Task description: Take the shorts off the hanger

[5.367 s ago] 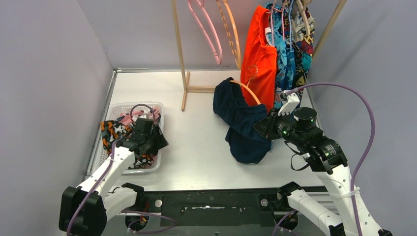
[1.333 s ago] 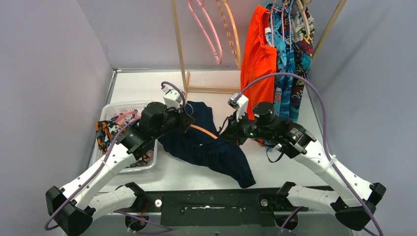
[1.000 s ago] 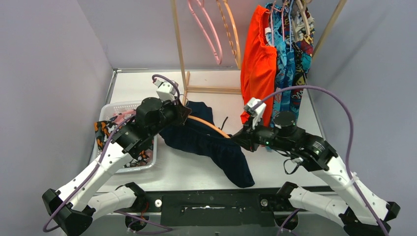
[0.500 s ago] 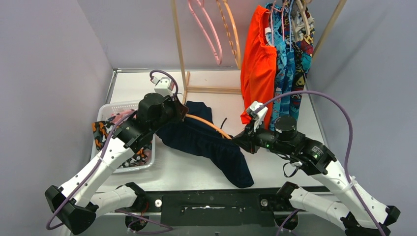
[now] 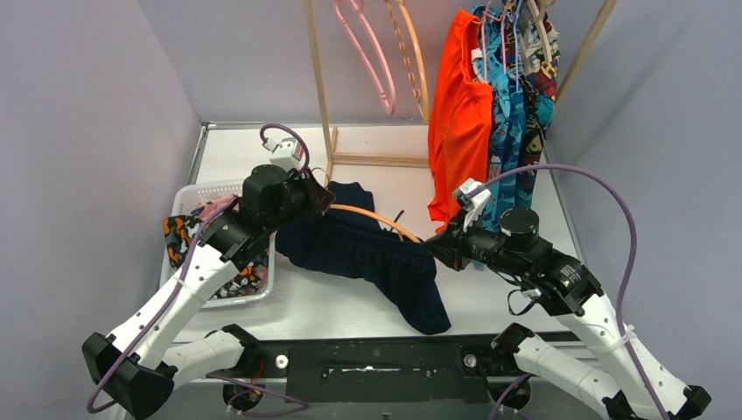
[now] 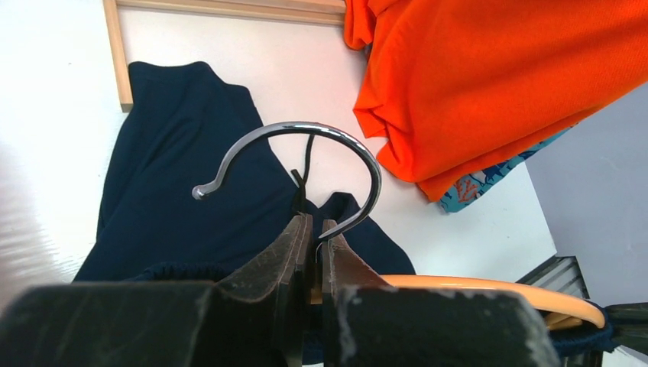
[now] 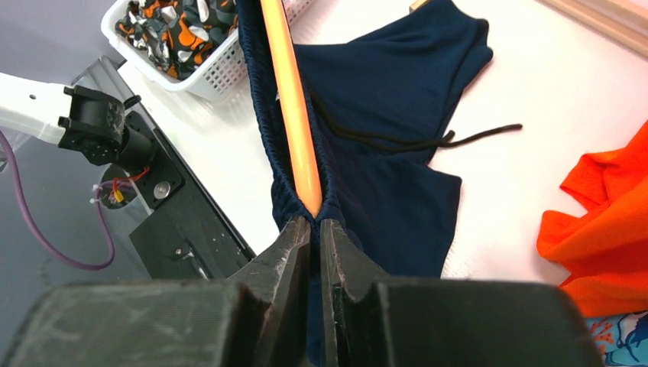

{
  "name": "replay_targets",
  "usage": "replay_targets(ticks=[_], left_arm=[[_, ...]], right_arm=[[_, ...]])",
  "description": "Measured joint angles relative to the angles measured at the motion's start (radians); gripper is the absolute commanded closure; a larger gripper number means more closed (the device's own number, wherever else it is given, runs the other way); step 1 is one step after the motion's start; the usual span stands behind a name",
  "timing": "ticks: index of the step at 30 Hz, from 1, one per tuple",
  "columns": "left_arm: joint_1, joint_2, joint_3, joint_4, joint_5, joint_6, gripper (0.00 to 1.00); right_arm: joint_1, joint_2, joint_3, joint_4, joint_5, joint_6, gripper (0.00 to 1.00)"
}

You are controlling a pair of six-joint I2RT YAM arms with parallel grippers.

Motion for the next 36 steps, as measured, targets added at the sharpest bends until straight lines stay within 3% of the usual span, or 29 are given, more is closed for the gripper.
replay_targets(ticks=[12, 36], left_arm=[[0.031, 0.0, -0.048, 0.015, 0.044, -0.052, 1.0], [0.053, 0.009, -0.065, 0.068, 0.131, -0.109, 1.0]], right_arm=[[-0.032, -0.013, -0.054, 0.014, -0.124, -0.015, 1.0], [-0.039, -0.127, -0.053, -0.041, -0.155, -0.005, 1.0]])
